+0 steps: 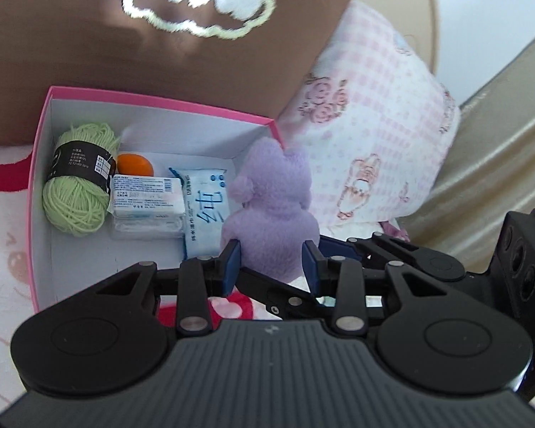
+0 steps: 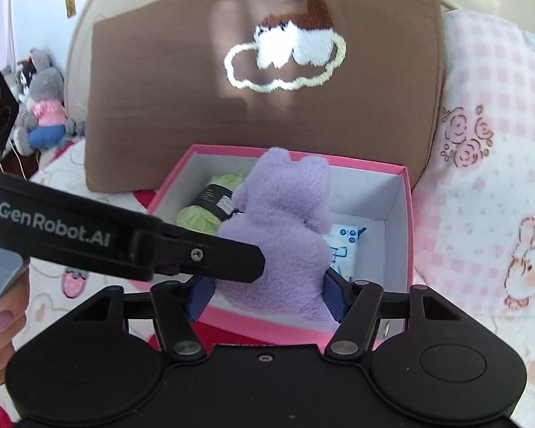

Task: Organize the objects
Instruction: 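Lower the plush toy into the pink box beside the wet-wipes pack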

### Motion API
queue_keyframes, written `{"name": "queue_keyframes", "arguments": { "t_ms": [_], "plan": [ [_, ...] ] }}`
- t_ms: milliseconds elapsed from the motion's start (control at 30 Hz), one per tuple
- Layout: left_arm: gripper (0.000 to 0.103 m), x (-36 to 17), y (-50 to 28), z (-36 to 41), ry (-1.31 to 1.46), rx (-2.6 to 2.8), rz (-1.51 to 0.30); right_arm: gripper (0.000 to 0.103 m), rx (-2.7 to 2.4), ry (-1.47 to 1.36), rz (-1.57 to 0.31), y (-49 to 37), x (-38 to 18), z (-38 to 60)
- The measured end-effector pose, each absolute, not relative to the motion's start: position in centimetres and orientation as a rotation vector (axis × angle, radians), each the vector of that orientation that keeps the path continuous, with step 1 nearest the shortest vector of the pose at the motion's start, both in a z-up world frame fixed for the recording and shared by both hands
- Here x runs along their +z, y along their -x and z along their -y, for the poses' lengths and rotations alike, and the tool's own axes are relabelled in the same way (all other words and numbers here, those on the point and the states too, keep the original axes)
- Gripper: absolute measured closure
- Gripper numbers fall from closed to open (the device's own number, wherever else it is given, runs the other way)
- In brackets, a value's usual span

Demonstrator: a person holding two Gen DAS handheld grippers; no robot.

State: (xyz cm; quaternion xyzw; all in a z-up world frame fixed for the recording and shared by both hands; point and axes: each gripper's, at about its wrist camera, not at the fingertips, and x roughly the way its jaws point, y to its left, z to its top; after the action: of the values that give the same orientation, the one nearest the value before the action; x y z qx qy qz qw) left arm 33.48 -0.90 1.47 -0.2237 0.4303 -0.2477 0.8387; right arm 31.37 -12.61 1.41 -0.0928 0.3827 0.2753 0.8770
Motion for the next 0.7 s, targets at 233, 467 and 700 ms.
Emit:
{"name": "queue_keyframes", "arguments": {
  "t_ms": [233,467,700],
  "plan": [
    [0.068,-1.9,-36.5,1.8,0.530,-0.489,-0.955,0.035,0.537,0.246,-0.861,-34.2,-1.2,12.2],
    [0.068,-5.2,-39.5,2.7,0.574,-0.480,-0.982,0.035,0.488,0.320,-0.905,-36.9,-3.4,11.6],
    [0.068,-7.8,-41.3,3.0,0.630,-0.457,-0.993,0.035,0.471,0.368,-0.930,-38.8,-5.3,11.0]
  ]
}}
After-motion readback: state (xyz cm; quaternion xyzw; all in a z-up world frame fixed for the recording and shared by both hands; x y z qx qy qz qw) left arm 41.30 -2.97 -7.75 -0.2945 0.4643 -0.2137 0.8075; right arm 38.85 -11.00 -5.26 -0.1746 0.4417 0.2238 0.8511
